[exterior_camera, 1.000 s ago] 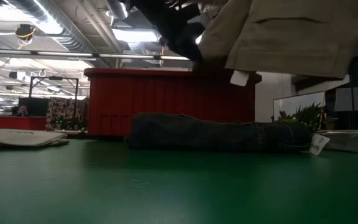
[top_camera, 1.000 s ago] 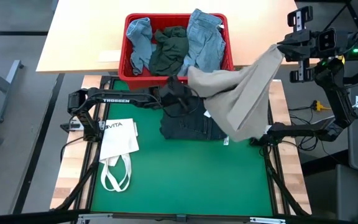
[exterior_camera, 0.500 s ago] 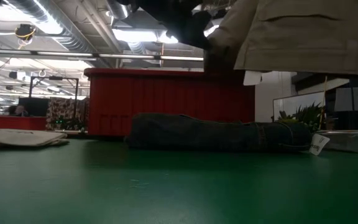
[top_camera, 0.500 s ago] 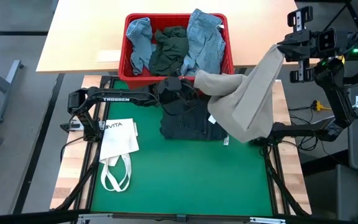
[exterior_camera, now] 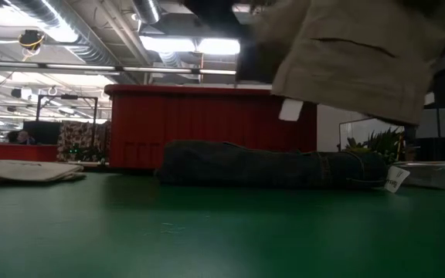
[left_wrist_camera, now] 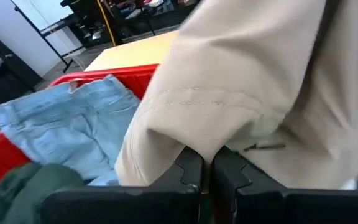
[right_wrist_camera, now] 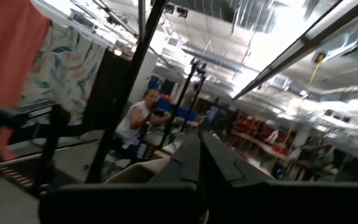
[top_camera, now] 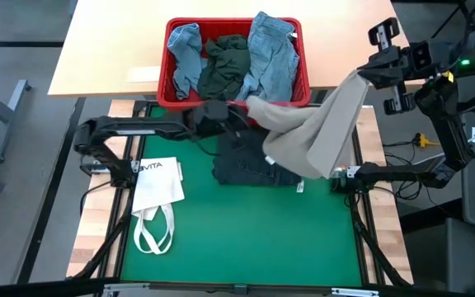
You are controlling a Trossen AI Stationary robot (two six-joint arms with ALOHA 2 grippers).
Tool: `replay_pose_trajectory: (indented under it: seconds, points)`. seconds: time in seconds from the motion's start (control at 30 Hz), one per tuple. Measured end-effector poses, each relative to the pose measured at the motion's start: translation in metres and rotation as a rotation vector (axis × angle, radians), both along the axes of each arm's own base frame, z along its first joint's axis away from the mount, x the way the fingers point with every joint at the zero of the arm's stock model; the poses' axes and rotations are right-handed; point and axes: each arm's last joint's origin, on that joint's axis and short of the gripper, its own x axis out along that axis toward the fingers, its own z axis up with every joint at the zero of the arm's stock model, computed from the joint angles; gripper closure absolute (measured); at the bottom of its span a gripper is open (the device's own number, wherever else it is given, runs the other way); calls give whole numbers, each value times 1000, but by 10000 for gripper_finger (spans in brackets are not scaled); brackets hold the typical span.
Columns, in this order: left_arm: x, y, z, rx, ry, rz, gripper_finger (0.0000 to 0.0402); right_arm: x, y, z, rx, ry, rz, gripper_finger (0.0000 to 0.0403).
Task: Fold laundry
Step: Remove the brown shorts from the laundry bin
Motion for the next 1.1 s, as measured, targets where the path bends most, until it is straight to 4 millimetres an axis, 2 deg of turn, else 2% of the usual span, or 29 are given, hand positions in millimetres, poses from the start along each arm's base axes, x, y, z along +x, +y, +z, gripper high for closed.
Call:
replay_pose_trajectory:
  seconds: [0.3, 0.43, 0.6, 0.83, 1.1]
  points:
    - [-72, -27, 55, -22, -44, -41, 399, 4, -4, -12, 72, 127, 34, 400]
    - [-103, -39, 72, -29, -65, -67, 399, 6, -5, -17, 101, 161, 24, 400]
    - [-132, -47, 82, -74, -88, -75, 400, 9, -8, -24, 126, 202, -5, 400]
    - [-153, -56, 81, -162, -60, -100, 400, 13, -15, -45, 172, 317, -153, 400]
    - [-154, -72, 79, -356, -70, -273, 401, 14, -19, -58, 173, 396, -308, 400]
